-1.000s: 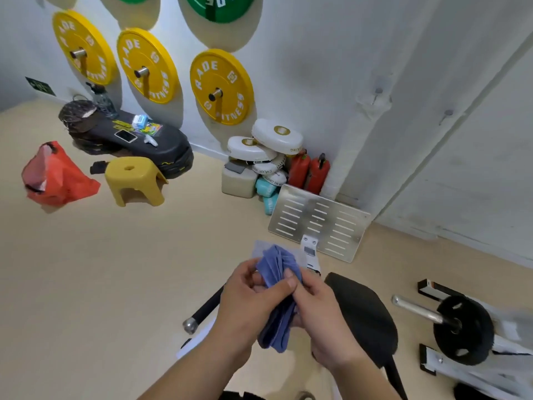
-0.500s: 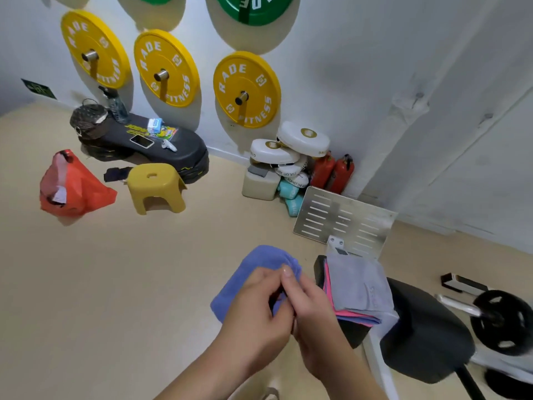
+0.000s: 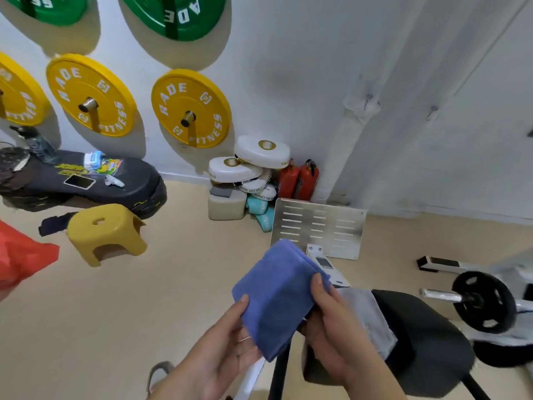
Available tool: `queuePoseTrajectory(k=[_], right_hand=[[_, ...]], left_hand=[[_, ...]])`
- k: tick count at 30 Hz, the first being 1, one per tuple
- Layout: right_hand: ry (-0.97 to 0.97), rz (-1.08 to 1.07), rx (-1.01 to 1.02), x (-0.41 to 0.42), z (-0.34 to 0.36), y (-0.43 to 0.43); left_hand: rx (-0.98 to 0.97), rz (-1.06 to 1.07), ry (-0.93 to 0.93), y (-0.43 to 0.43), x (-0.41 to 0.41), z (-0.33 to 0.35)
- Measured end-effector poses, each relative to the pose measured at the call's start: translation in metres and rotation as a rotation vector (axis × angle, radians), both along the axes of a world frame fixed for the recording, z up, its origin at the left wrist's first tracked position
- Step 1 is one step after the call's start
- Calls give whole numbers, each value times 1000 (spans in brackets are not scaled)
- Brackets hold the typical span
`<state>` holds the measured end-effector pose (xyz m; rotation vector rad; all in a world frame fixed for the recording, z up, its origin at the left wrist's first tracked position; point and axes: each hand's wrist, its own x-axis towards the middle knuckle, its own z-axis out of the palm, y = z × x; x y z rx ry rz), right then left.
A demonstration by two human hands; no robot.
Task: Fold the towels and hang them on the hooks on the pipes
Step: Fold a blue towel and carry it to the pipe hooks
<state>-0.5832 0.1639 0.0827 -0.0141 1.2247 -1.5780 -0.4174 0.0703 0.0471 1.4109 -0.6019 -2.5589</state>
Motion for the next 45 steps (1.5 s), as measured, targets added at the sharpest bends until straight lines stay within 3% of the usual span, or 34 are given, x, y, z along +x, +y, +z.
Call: queuePoseTrajectory(k=[4,9,14,21,25,29,38,45], right_hand=[[22,-55,29,-20,-19,-66],[54,-37,229,-25,-47,-156],[137,-80,384,-33,-30,-215],[361,-46,218,-121,55,-277],[262,-103,28,-192,93,-276],[214,-153,-56,-269,113,-278],[732,-291,246,-472,204,-327],[995,-286,312,-576,314,-369]], left_hand=[[-26,30,135,-89,-29,-3],[-428,-145,10,-228,-54,20],[-657,-383,-6,-323,-79,68],[-648,-688,251,-389,-171,130],[-619,-774,387,-410,-249,152],[-704,-762,338,-423,-338,166],[-1012,-724,323,-462,-526,239],[-1231,-707,414,-513,-649,331]])
